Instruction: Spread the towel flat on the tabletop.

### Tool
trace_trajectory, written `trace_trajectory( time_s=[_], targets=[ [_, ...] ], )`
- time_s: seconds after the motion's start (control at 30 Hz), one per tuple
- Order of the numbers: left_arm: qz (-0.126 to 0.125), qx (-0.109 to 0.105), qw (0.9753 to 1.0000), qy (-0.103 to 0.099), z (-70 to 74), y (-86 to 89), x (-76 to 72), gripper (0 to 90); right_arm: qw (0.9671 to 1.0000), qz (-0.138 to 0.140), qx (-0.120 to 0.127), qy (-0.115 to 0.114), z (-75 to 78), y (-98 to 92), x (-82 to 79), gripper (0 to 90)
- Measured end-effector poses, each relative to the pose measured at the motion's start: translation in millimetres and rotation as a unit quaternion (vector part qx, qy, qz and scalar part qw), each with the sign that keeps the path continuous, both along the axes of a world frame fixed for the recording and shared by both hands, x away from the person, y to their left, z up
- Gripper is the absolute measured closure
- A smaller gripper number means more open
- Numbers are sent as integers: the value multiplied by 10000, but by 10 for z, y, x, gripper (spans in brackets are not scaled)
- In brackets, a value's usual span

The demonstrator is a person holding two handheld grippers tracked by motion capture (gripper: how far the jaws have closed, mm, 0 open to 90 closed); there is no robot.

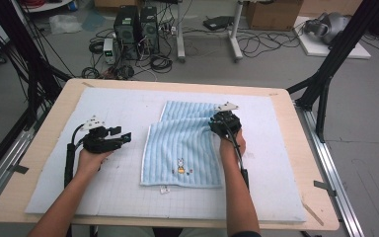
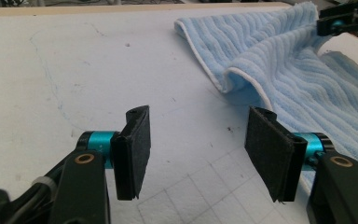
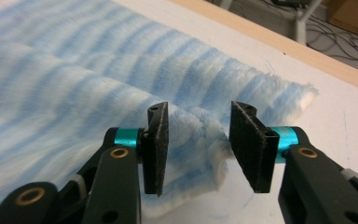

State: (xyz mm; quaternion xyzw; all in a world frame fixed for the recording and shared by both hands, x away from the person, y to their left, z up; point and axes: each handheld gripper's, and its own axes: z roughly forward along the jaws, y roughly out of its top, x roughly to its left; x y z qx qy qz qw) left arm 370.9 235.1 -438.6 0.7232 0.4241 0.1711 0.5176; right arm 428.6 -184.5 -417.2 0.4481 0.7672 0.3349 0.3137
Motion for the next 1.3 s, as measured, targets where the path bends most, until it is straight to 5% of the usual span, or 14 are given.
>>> trace_trajectory(
  time_s=[0.23,0.3,0.4,0.5,0.6,0.63,0.8,0.9,0.97,1.1,1.3],
  targets=[
    [-18,58,10000,2,-11,-33,2,411,9985,310,450,-95,76,-142,-370,547],
    [-25,59,10000,9,-14,-37,5,411,9968,444,608,281,49,-154,-442,519],
    [-21,69,10000,7,-17,-41,6,411,9961,707,429,317,-36,-96,-587,558],
    [-24,64,10000,21,-17,-50,3,411,9931,917,377,626,-142,-46,-646,619],
    [-34,81,10000,22,-20,-55,3,411,9902,1038,151,923,-245,-19,-681,808],
    [-32,79,10000,24,-23,-56,3,411,9902,1096,161,854,-262,-29,-704,871],
    [-40,86,10000,31,-20,-59,-2,411,9916,910,54,918,-222,-161,-807,874],
    [-55,81,9999,21,-17,-69,-7,411,9926,688,-232,970,-183,-290,-894,873],
    [-71,93,9999,27,-21,-85,-7,411,9932,514,-376,975,-181,-379,-950,847],
    [-181,57,9998,41,-23,-150,-19,415,9964,315,31,788,-176,-516,-1012,644],
    [-736,94,9972,51,-15,-344,-73,474,9980,370,241,446,-111,-531,-1050,531]
  ],
)
